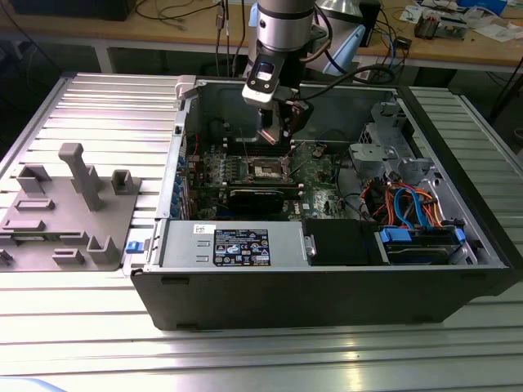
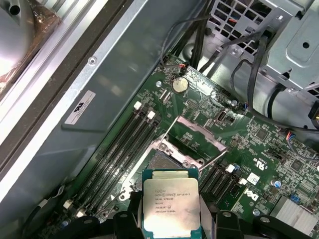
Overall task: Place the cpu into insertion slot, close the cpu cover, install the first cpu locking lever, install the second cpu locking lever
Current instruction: 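Place the cpu into insertion slot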
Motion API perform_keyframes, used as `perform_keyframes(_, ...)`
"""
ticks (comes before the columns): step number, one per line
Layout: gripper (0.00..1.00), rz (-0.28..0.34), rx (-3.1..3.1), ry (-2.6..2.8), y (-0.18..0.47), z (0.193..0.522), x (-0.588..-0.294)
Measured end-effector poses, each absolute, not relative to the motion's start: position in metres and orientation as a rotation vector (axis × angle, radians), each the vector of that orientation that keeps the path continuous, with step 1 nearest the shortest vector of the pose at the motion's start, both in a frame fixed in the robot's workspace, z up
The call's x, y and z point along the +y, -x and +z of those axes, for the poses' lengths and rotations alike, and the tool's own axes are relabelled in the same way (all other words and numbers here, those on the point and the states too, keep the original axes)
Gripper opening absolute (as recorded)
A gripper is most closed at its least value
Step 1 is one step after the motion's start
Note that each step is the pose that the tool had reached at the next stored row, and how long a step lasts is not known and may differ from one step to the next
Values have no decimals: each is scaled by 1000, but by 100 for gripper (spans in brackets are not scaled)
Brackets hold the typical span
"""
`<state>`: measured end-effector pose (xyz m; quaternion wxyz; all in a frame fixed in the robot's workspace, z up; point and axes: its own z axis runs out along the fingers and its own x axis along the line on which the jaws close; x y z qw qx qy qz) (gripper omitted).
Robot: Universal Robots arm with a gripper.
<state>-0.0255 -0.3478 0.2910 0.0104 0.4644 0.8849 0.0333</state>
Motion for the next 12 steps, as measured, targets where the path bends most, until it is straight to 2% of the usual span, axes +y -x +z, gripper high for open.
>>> perform_keyframes(12, 54, 104, 2754, -1463, 26, 290, -348)
